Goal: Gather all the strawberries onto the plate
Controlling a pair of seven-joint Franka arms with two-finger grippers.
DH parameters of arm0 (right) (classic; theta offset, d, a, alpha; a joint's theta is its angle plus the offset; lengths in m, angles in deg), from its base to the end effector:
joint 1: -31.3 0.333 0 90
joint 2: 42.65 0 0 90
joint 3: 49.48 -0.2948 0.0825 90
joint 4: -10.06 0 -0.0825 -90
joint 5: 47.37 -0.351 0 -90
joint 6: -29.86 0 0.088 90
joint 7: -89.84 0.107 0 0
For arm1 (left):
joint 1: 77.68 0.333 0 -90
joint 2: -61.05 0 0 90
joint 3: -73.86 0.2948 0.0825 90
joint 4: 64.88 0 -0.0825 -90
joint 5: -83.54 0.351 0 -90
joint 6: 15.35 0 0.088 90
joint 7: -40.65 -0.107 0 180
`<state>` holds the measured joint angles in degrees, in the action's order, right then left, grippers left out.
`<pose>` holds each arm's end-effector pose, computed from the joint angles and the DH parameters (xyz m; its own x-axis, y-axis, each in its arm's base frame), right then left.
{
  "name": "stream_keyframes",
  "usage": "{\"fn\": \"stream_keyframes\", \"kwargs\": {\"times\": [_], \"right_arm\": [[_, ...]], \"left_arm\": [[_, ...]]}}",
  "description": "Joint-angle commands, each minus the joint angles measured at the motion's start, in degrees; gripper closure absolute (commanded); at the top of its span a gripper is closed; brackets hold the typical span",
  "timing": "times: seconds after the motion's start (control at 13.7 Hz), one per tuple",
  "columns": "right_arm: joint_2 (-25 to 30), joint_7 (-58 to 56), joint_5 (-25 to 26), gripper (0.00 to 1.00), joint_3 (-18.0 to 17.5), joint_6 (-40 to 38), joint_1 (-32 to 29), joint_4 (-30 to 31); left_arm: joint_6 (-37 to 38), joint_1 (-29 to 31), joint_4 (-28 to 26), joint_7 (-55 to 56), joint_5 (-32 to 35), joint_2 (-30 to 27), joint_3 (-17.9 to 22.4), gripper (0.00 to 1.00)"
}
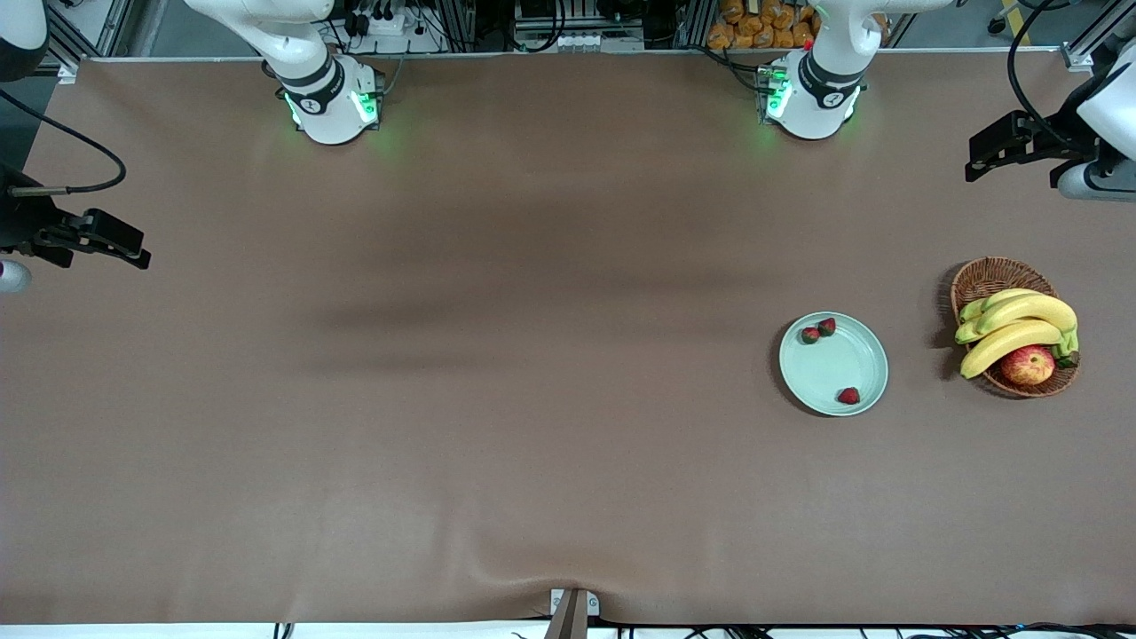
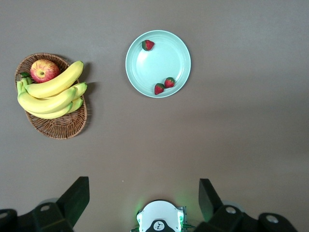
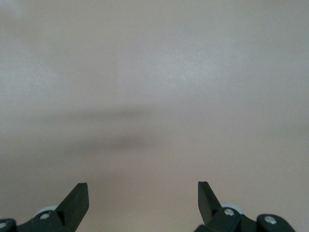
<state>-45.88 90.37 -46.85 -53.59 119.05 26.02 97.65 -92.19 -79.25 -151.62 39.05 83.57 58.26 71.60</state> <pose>0.5359 -0.0130 0.5908 0.9992 -0.0298 -0.0283 -0.0296 -0.9995 0.0053 0.4814 -0.0327 0.6334 0.9879 -0.0937 -0.1238 -0.0943 -0.9955 0.0010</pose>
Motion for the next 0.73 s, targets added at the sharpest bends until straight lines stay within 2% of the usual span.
{"fn": "stream_keyframes", "kwargs": {"times": [0.0, 0.66], "right_arm": [[-0.4, 0.1, -0.1, 0.00, -0.3, -0.8, -0.5, -0.9], [-0.4, 0.1, -0.1, 0.00, -0.3, -0.8, -0.8, -0.9]], "left_arm": [[0.6, 0.1, 0.4, -0.3, -0.7, -0.8, 0.1, 0.00], [-0.3, -0.1, 0.3, -0.3, -0.6, -0.7, 0.1, 0.00]]}}
